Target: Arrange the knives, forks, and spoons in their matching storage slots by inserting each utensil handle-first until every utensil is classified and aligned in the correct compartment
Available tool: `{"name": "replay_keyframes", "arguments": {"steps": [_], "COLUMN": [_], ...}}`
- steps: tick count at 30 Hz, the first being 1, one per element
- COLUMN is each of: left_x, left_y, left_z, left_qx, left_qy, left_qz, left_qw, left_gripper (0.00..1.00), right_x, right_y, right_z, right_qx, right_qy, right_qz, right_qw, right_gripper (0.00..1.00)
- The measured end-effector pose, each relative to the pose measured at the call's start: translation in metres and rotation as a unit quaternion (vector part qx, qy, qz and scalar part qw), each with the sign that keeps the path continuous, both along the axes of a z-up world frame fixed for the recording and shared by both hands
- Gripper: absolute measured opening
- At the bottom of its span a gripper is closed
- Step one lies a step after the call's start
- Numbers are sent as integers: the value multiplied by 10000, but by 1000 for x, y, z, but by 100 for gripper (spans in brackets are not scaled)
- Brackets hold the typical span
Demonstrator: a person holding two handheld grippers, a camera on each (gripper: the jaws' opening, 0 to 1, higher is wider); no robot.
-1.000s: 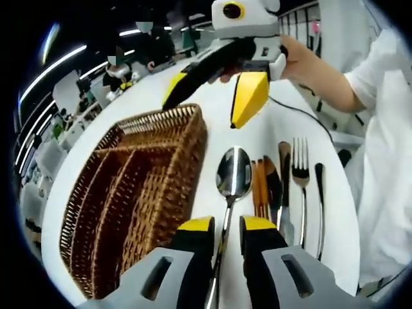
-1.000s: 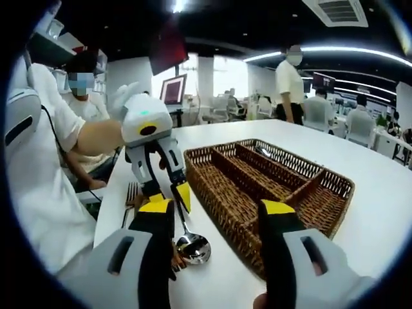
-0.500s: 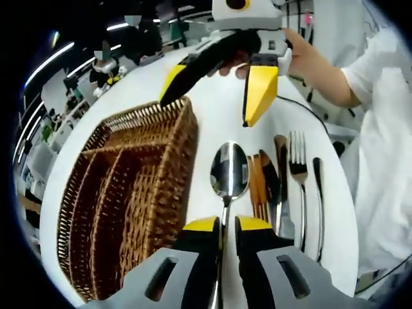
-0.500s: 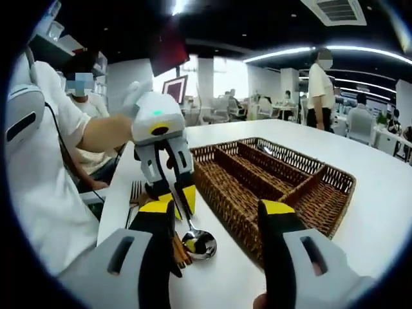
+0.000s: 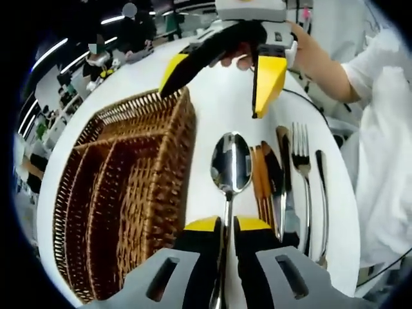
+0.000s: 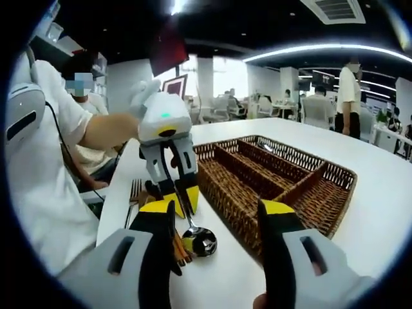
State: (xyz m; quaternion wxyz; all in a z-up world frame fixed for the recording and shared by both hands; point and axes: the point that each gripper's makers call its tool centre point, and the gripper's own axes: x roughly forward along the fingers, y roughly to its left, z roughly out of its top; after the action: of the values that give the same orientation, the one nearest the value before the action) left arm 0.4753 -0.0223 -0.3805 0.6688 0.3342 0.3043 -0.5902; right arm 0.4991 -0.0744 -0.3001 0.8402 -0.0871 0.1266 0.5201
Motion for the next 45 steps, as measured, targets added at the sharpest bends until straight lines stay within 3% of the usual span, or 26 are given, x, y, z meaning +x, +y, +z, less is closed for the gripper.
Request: {"name": "replay_keyframes", "arguments": {"steps": [11,24,45], "left_x": [1,1,4], "left_y": [2,2,23], "left_z": [-9,-8,11], "left_qx": [241,320,496], "left_qy": [175,96,-59], "left_qz": [-118,-185,-168], "left_qw": [9995,9993,9986], "left_gripper": [3,2,1], "right_x": [3,3,-1], "right_y": [-2,-6,-8], "right_z": [-8,-9,2], "right_qx": [13,43,122], "right_qy": [58,72,-39], "right_qz": [-10,-64,-75], "right_qw": [10000,9999,9999], "right_gripper": [53,53,53]}}
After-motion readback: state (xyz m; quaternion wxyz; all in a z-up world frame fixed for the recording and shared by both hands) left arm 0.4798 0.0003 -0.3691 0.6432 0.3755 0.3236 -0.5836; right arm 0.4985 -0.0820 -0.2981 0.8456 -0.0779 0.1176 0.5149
